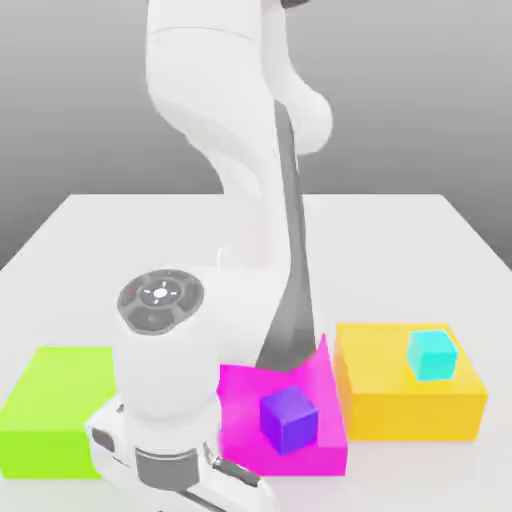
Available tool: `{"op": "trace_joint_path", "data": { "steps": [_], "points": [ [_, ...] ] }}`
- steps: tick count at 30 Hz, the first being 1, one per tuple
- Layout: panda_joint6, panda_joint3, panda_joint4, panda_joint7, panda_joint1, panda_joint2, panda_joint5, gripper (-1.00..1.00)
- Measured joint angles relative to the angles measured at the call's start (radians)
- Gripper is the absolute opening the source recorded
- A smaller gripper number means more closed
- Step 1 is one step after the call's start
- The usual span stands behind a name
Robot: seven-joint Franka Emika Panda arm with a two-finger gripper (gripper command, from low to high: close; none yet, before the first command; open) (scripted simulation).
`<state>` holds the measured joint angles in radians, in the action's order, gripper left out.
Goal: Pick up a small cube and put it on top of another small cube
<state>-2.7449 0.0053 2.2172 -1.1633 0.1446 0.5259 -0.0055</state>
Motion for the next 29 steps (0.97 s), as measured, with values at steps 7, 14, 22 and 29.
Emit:
{"op": "trace_joint_path", "data": {
  "steps": [7, 14, 22, 29],
  "points": [
    [0.107, 0.007, 0.042, -0.009, -0.003, -0.149, 0.011, -1.0],
    [0.191, 0.06, 0.204, -0.162, -0.057, -0.404, 0.077, -1.0],
    [0.24, 0.101, 0.383, -0.416, -0.126, -0.624, 0.03, -1.0],
    [0.087, 0.108, 0.412, -0.453, -0.119, -0.499, -0.002, 1.0]
  ]
}}
